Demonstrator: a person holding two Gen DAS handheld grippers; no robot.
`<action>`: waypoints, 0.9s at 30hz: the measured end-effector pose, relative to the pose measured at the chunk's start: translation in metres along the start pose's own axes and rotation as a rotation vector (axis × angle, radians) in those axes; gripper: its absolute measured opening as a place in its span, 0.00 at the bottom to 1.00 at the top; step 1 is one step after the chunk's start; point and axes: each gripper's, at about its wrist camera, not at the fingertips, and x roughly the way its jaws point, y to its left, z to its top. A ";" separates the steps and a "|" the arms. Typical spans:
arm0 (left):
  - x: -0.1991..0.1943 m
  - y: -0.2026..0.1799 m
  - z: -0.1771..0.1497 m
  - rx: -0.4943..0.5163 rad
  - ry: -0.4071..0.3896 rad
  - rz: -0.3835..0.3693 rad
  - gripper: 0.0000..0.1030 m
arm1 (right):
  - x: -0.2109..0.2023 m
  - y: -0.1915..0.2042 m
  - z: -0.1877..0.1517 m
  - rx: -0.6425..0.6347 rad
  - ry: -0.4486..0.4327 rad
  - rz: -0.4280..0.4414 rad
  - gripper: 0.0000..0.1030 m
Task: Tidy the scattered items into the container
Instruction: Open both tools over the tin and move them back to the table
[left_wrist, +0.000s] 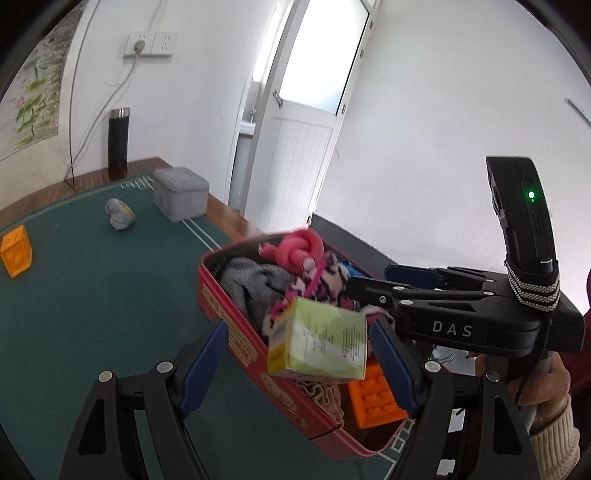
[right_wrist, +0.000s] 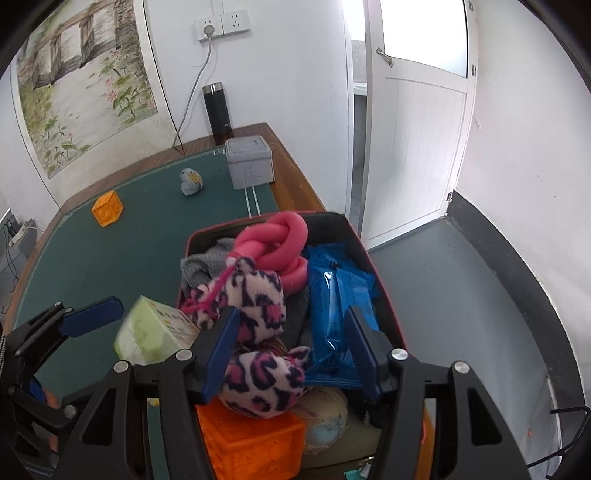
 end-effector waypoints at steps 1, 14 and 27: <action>-0.006 0.006 0.003 -0.006 -0.016 0.004 0.78 | -0.006 0.004 0.004 -0.003 -0.019 -0.004 0.61; -0.053 0.176 0.010 -0.226 -0.115 0.346 0.78 | 0.021 0.113 0.049 0.010 -0.077 0.084 0.70; -0.039 0.333 0.014 -0.371 -0.111 0.583 0.78 | 0.113 0.206 0.076 0.041 -0.024 0.130 0.77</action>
